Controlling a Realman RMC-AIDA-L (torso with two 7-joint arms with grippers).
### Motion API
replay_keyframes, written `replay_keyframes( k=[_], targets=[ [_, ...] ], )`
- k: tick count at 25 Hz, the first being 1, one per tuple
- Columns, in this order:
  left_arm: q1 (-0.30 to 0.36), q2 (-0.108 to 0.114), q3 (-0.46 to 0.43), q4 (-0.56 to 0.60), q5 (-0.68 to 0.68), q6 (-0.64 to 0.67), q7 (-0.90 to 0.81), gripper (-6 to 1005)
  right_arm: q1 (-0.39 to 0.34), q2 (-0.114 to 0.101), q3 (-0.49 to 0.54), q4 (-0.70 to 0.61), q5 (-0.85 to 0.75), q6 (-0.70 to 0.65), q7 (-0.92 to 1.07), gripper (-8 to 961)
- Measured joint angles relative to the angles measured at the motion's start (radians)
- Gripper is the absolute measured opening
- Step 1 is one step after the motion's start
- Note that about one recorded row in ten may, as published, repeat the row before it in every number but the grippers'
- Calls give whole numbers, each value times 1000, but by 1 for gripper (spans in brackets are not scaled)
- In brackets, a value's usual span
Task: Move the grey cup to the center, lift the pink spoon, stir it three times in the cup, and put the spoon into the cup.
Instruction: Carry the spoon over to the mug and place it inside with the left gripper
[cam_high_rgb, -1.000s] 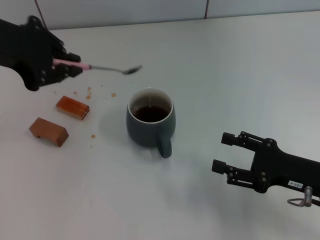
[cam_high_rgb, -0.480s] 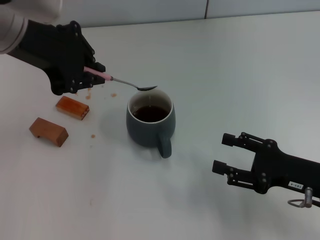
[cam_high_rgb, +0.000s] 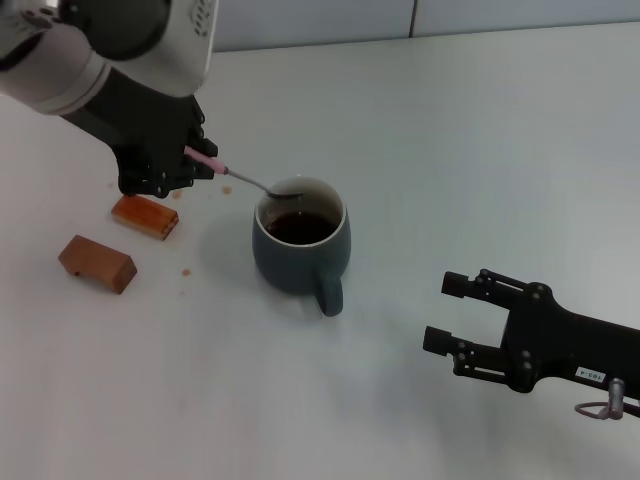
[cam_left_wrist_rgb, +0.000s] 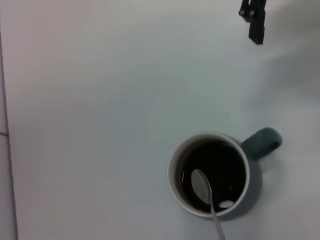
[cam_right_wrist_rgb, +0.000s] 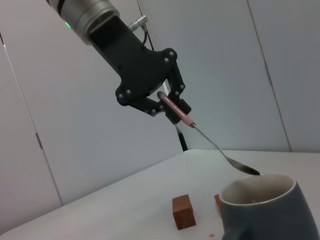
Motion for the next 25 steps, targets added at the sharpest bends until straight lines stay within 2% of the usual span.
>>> replay_keyframes(
  k=[4,10,21,25],
  targets=[
    [-16,0,26,-2,25,-4,-9,136,0,0,0,0,0,0,0,786],
    [-42,0,117,-12,89,-16,-21,137,0,0,1,0,0,0,0,786],
    [-60,-1,225,-36,106,-41,-44,137,2,0,1,0,0,0,0,787],
    [-81,-1,261,-77,125,-62,-54,136,4,0,1,0,0,0,0,787]
  ],
)
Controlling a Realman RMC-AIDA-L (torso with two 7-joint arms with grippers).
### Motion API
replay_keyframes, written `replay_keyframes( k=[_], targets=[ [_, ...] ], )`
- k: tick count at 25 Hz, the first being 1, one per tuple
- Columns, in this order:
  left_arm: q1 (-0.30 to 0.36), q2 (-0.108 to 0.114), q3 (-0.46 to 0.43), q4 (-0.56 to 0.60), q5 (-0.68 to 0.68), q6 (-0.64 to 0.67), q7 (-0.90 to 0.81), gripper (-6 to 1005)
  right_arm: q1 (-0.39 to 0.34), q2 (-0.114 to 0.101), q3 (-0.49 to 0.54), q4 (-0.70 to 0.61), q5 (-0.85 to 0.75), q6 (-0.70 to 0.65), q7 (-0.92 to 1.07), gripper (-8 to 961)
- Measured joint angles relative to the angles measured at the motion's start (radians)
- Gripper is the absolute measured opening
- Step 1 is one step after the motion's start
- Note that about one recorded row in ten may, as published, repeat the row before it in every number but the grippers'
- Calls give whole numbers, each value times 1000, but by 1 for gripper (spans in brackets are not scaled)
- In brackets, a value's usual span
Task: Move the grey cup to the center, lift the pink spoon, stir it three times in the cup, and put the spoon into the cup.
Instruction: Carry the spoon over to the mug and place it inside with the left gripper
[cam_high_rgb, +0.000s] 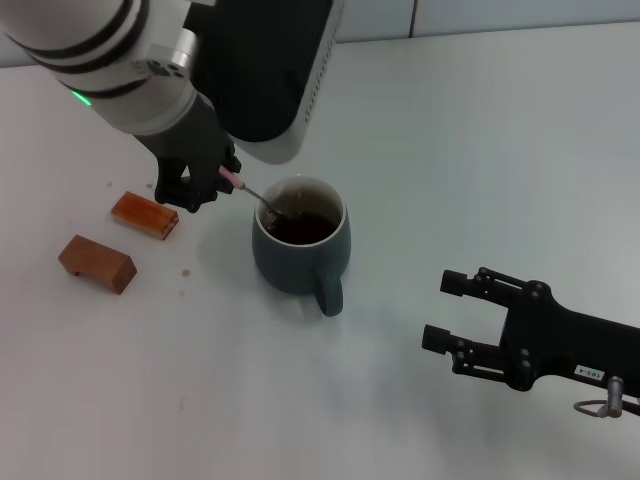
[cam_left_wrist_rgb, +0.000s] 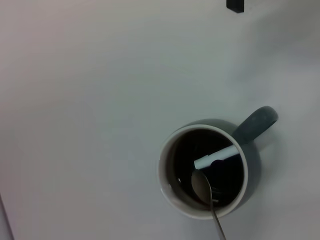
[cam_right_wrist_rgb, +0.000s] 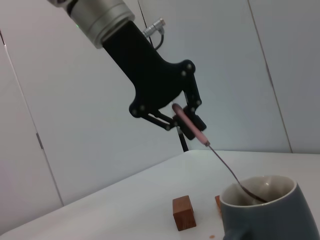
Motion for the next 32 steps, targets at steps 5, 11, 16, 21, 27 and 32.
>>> replay_keyframes(
  k=[5,11,16,21,27,32],
  targets=[
    [-26,0,35,-54,27,-21,-9,136,1,0,0,0,0,0,1,787],
    [-50,0,70,-90,35,-47,-15,136,1,0,-2,0,0,0,3,787],
    [-66,0,120,-117,41,-76,-23,135,2,0,-2,0,0,0,9,787],
    [-75,0,148,-139,43,-101,-31,135,0,0,-12,0,0,0,10,786],
    [-71,0,203,-136,34,-123,-47,135,-1,0,-13,0,0,1,10,786],
    [-61,0,227,-116,25,-109,-57,136,-1,0,-15,0,0,2,10,786]
  ],
)
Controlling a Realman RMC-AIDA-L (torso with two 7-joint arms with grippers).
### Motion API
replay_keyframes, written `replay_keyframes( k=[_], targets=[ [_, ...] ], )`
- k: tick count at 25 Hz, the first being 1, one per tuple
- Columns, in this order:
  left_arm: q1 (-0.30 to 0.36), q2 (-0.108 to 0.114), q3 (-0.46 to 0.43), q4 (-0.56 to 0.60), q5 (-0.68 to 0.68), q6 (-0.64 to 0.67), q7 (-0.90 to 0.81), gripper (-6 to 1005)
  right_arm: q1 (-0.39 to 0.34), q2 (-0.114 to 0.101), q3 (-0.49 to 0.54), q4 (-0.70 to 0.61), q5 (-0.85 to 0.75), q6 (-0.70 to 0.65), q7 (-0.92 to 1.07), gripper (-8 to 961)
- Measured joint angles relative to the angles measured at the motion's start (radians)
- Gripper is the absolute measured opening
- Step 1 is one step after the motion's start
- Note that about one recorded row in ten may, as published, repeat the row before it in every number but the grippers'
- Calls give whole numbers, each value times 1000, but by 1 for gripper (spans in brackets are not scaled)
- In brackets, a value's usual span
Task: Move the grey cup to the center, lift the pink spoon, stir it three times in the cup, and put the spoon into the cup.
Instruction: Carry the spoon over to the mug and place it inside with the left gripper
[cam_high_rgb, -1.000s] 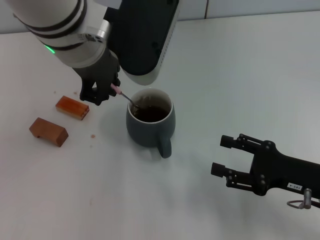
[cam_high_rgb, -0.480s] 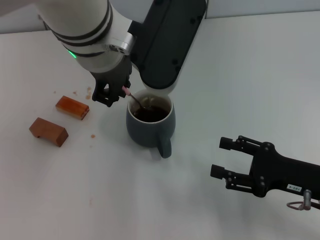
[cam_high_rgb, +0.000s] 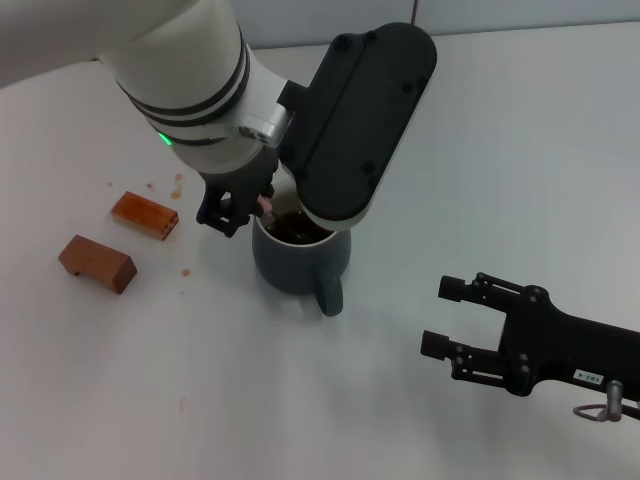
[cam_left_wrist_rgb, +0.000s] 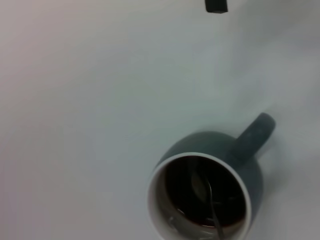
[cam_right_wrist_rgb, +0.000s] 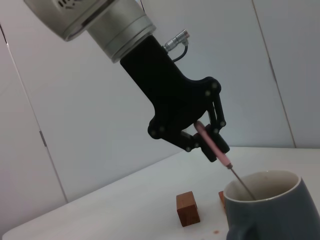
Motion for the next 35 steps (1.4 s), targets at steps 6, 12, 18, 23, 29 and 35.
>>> replay_keyframes(
  k=[6,12,18,23,29,35],
  targets=[
    [11,0,-8,1,15,23,0,136,0,0,-2,0,0,0,0,786],
    [9,0,-29,-8,30,7,8,136,1,0,-5,0,0,4,1,786],
    [2,0,-12,-13,28,-31,8,136,3,0,-12,0,0,9,2,787],
    [2,0,2,4,5,-34,7,137,5,0,-11,0,0,9,3,787],
    [10,0,16,15,0,-13,0,137,6,0,-11,0,0,9,3,787],
    [15,0,12,10,18,-1,0,135,8,0,-13,0,0,9,3,787]
  ],
)
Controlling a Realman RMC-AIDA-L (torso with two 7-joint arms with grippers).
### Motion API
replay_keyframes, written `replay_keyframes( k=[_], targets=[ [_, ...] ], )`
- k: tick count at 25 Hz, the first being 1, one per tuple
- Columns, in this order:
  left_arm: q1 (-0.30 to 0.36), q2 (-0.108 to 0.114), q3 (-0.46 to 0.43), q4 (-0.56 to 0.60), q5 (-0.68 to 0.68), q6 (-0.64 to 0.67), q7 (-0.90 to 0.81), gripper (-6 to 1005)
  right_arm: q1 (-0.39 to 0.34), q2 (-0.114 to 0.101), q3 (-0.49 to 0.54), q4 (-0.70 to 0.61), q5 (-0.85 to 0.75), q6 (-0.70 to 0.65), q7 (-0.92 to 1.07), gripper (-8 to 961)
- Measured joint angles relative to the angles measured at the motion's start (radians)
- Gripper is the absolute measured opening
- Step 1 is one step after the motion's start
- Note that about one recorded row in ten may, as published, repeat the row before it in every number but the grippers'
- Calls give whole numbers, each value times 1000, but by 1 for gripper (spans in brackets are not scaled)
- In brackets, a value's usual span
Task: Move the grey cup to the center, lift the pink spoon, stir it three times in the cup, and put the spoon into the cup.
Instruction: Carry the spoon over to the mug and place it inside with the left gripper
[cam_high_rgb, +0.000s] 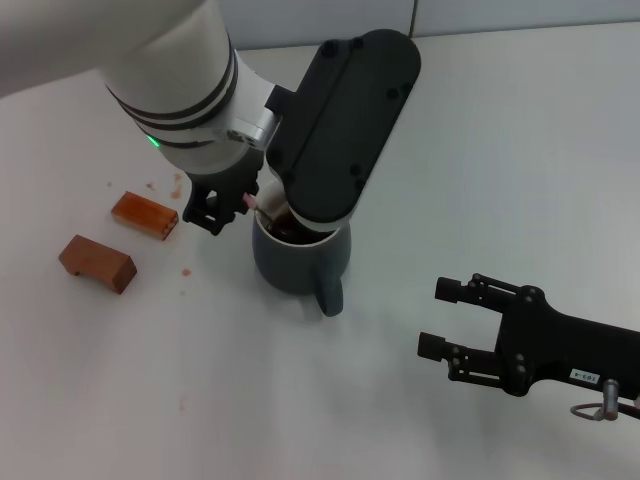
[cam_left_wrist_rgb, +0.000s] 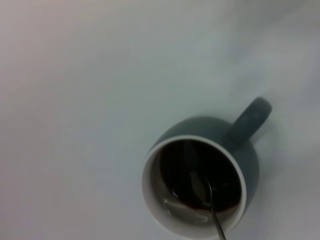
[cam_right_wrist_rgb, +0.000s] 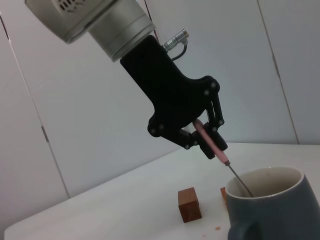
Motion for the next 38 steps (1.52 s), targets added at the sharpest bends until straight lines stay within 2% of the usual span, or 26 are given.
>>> replay_keyframes(
  k=[3,9,17,22,31,36,38],
  targets=[
    [3,0,-8,-18,45,-12,5,135,0,0,0,0,0,0,0,787],
    [0,0,-7,-27,52,-33,5,136,0,0,0,0,0,0,0,787],
    [3,0,15,21,-27,-42,7,136,-1,0,-9,0,0,0,0,787],
    [8,0,22,29,-28,-30,4,137,0,0,-15,0,0,0,2,787],
    [24,1,-13,21,18,-18,7,135,6,0,-16,0,0,0,3,786],
    [32,0,-32,28,-6,-51,-23,147,6,0,-16,0,0,0,3,786],
    [61,0,-34,57,-33,-97,-48,153,6,0,-16,0,0,0,3,786]
  ],
)
